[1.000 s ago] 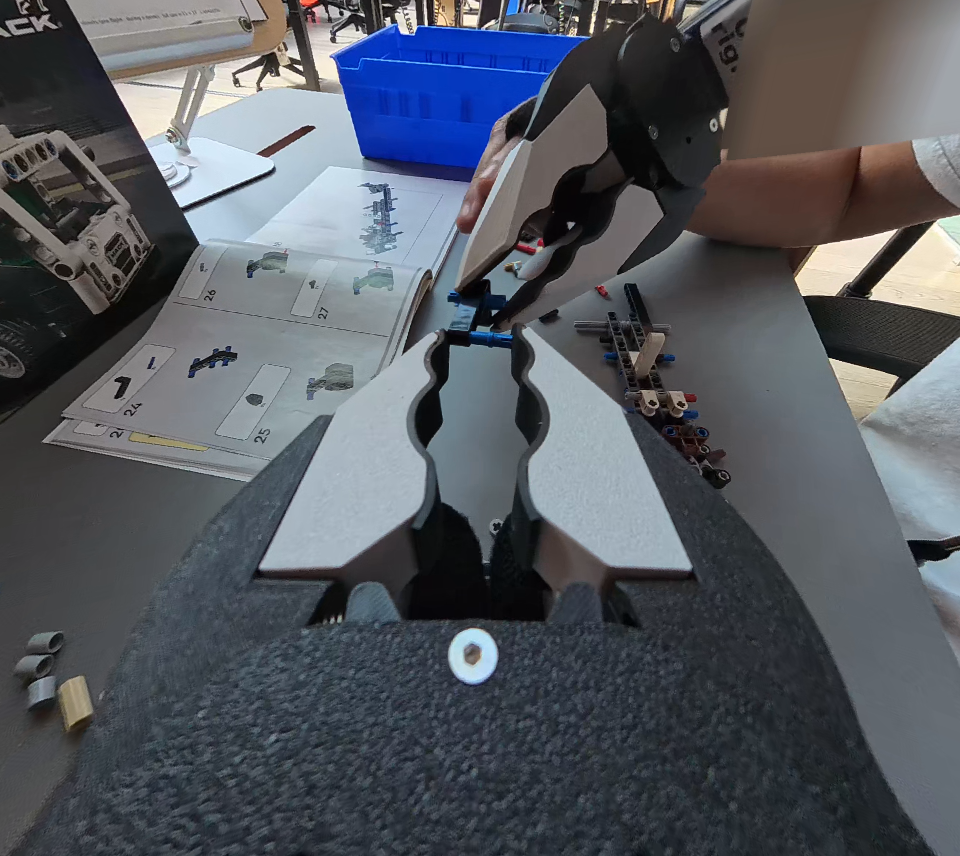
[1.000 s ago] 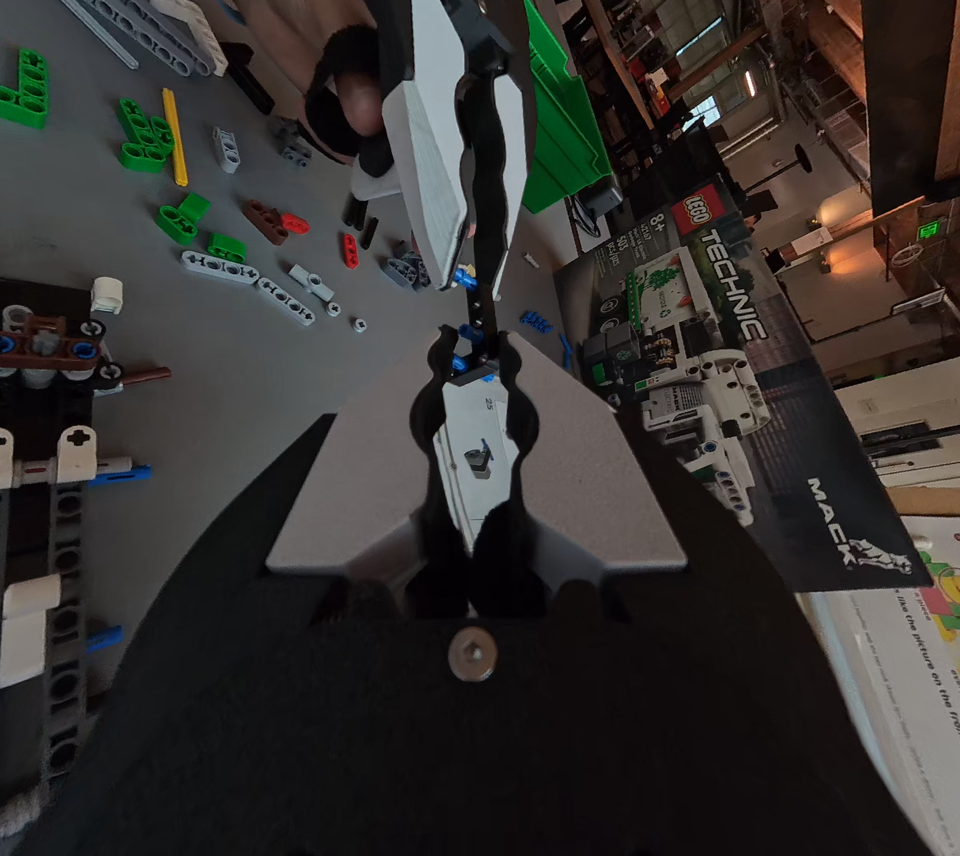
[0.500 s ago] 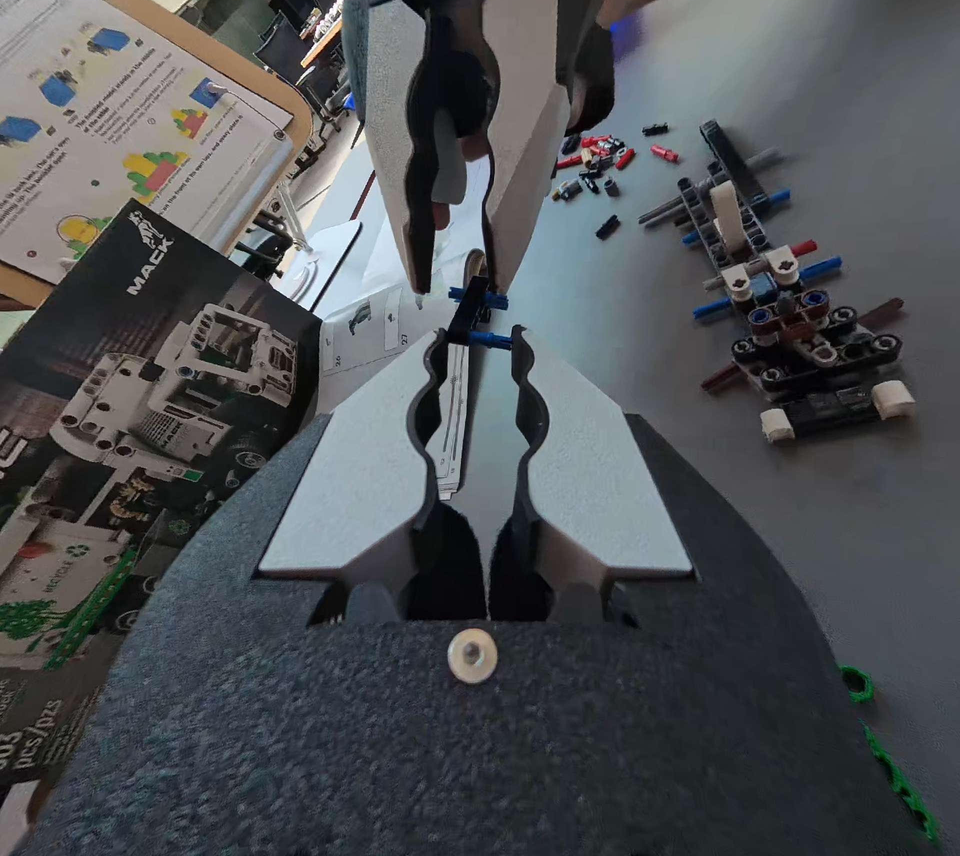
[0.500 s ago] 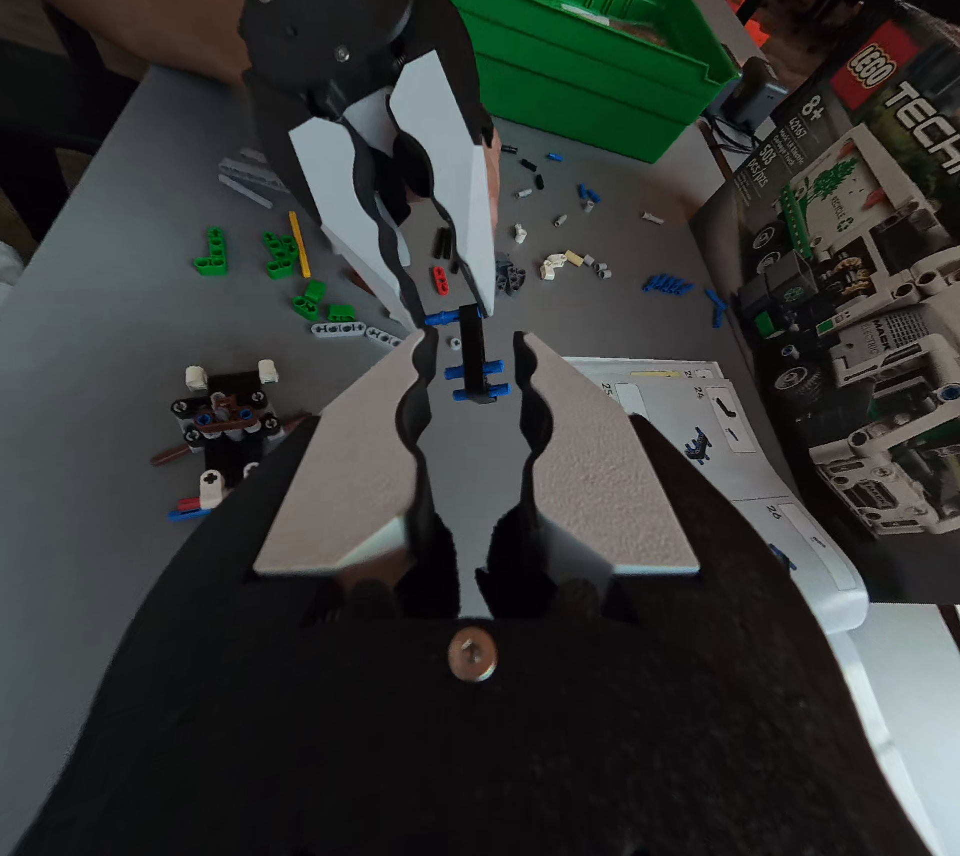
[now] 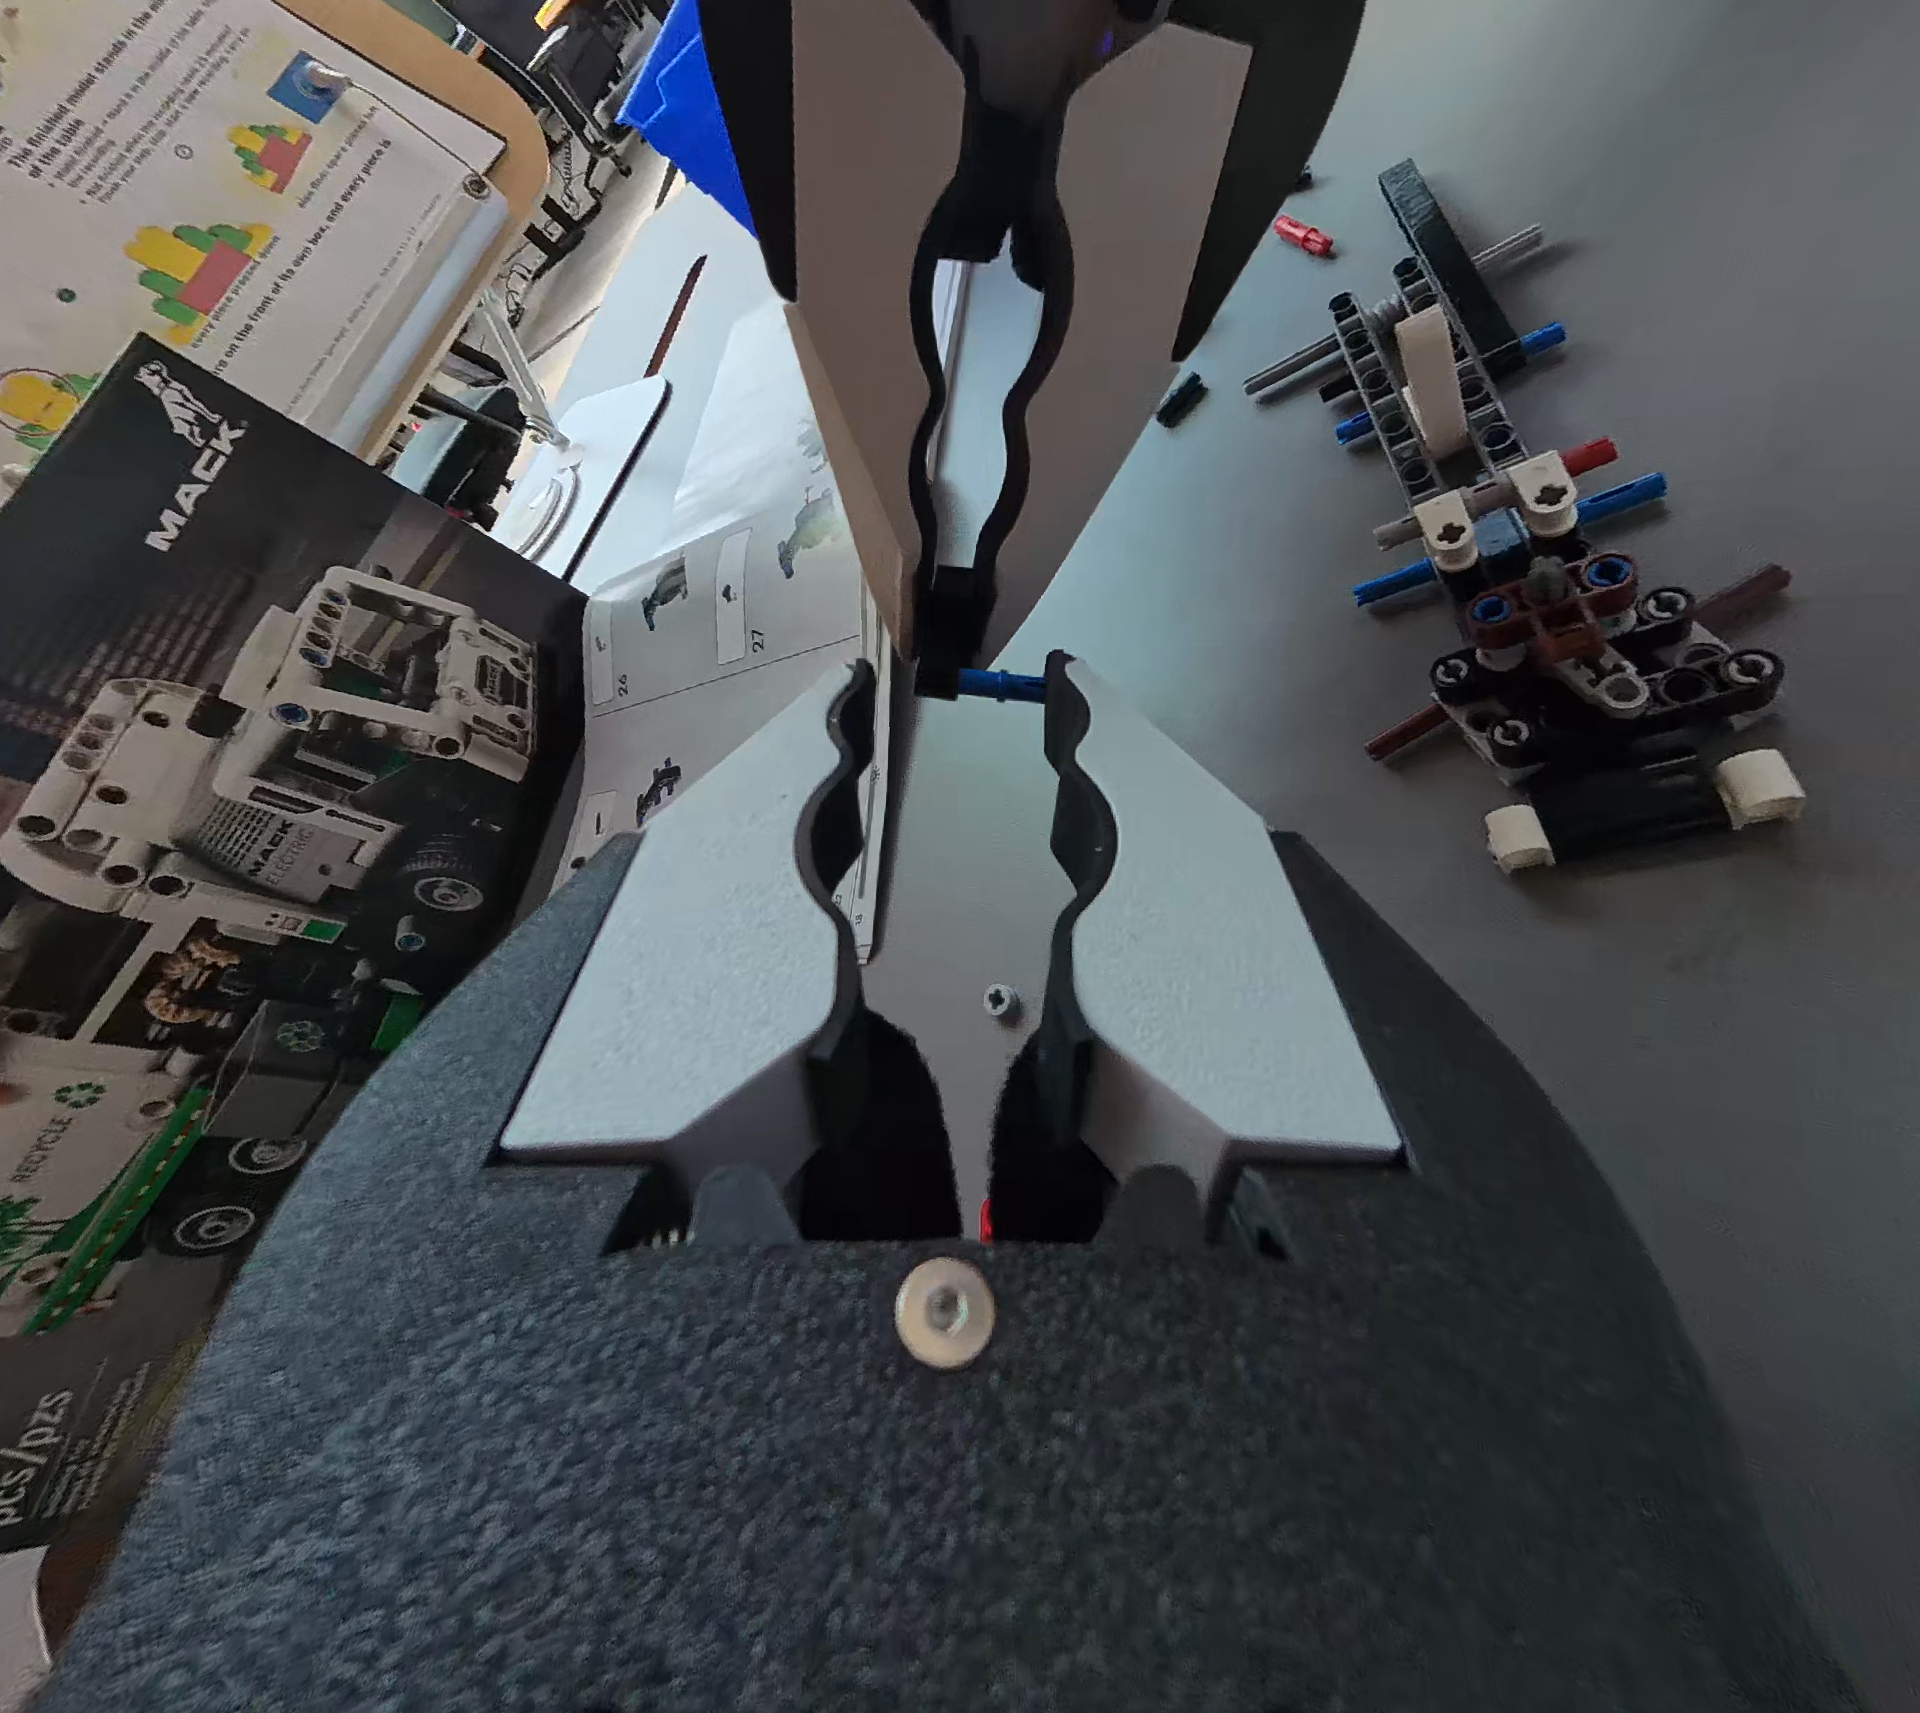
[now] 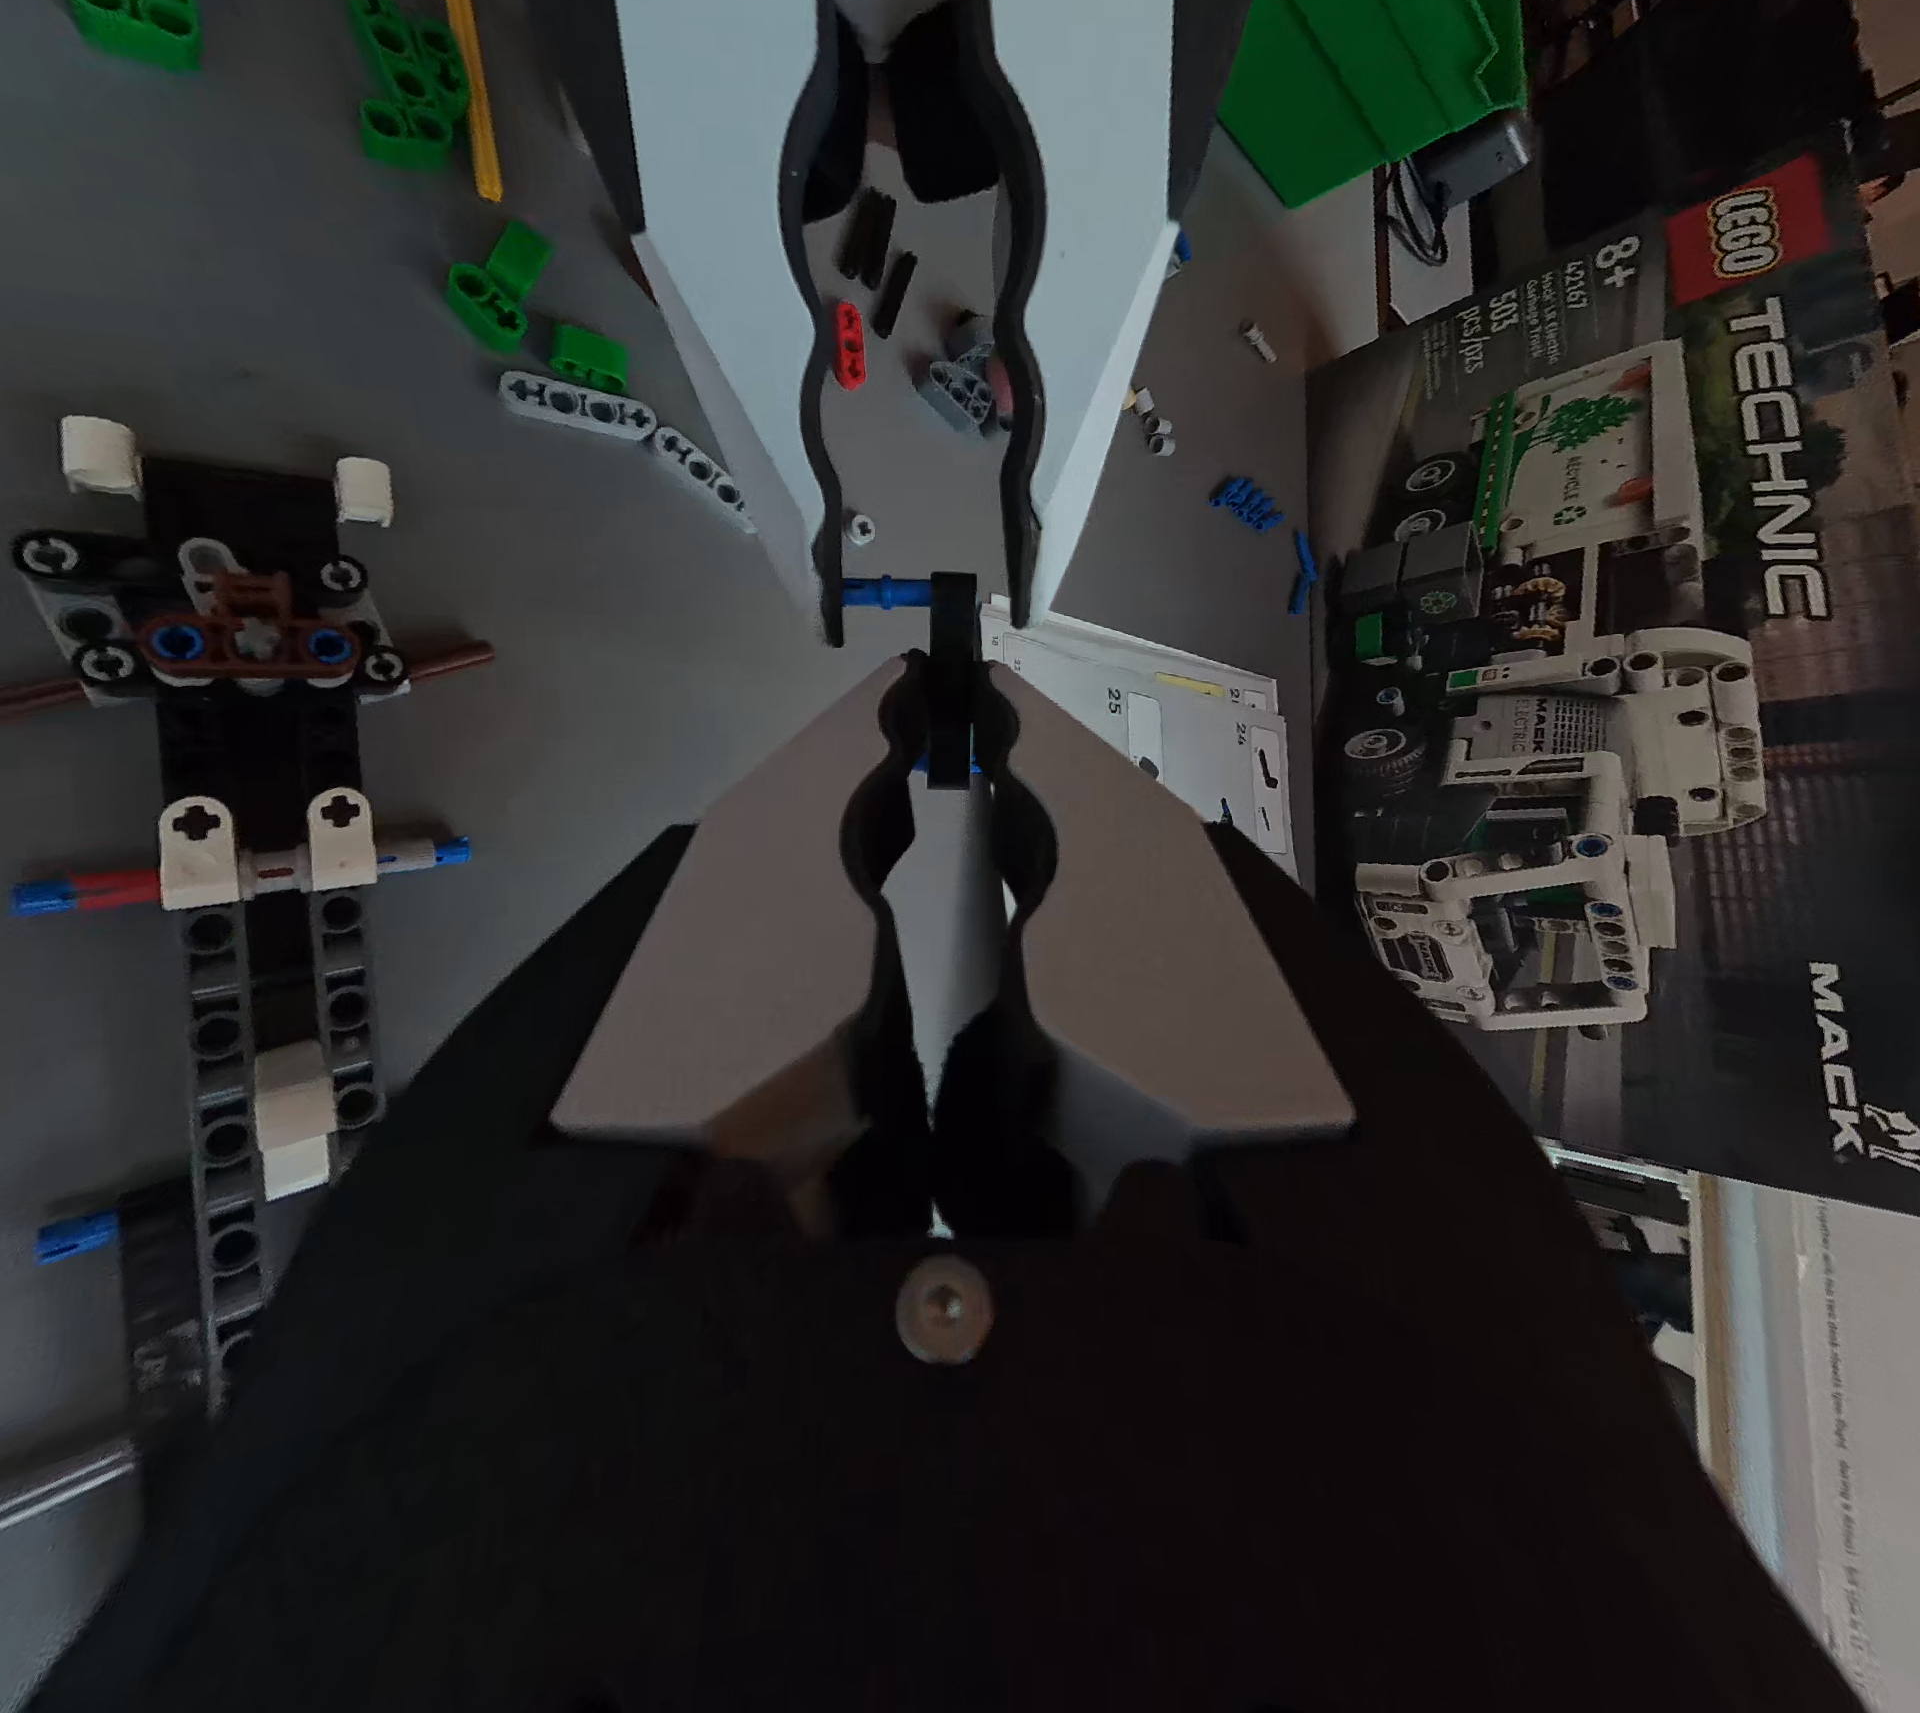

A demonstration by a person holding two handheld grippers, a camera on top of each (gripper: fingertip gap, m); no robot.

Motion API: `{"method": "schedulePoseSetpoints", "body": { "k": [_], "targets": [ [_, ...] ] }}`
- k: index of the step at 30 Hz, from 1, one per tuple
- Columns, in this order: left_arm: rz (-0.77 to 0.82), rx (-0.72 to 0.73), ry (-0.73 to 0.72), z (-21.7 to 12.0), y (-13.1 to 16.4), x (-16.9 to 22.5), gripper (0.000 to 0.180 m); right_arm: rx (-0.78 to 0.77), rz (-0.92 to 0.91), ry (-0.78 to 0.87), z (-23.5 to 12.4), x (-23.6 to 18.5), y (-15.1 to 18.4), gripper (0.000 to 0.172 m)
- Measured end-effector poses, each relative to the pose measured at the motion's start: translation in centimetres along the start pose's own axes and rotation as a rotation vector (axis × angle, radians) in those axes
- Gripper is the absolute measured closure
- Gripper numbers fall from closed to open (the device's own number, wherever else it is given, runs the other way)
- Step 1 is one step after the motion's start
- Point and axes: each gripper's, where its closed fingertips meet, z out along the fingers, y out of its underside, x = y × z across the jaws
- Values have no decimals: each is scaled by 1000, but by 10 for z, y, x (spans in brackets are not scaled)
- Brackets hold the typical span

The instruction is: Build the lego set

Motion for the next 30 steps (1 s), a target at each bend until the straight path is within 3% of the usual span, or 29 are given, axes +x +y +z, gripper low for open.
{"method": "schedulePoseSetpoints", "body": {
  "k": [5,8,20,30],
  "targets": [
    [28,-9,-26,1,2,-2,143,-6,27,-23,2,-3,4,165],
    [83,2,-40,-1,-3,1,158,11,63,-37,0,-2,3,166],
    [50,-6,-11,-2,-4,4,159,13,86,-72,1,-6,3,166],
    [74,48,-116,-4,-13,-6,157,53,140,-56,-4,4,0,165]
  ]
}}
